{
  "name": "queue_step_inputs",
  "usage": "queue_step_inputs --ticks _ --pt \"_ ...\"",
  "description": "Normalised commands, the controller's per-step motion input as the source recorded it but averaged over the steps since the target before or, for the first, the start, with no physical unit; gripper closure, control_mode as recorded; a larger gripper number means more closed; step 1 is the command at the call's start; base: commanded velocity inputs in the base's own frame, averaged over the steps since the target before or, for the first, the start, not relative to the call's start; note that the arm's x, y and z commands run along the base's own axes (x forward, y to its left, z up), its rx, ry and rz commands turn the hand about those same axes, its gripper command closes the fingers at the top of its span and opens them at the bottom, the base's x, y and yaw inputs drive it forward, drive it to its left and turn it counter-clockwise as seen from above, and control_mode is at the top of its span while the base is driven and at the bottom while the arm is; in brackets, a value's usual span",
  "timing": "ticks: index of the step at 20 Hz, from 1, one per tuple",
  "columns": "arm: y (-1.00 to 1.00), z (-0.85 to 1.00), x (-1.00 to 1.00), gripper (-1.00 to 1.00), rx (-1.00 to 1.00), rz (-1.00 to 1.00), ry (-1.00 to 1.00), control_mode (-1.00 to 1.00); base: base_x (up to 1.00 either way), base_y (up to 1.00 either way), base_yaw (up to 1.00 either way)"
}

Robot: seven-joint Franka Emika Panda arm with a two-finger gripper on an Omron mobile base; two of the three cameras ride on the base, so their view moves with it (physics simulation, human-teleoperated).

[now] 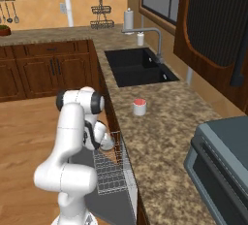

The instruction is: Pick up the cup and bowl from the counter, place them in the dishwasher, and close the dishwasher door.

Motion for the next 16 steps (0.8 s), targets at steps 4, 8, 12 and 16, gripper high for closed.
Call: queue_step_inputs --ticks 4,8,12,16 --pt "-0.1 -0.2 0.53 1.0 0.01 -0.01 0.01 -1.0 0.0 0.0 0.0" --pt "-0.01 -0.3 0.38 1.0 0.02 0.0 0.04 -1.0 0.0 0.0 0.0" --pt "0.0 -0.41 0.34 1.0 0.03 0.0 0.07 -1.0 0.0 0.0 0.0" --pt "0.0 -0.44 0.3 1.0 0.01 0.0 0.07 -1.0 0.0 0.0 0.0"
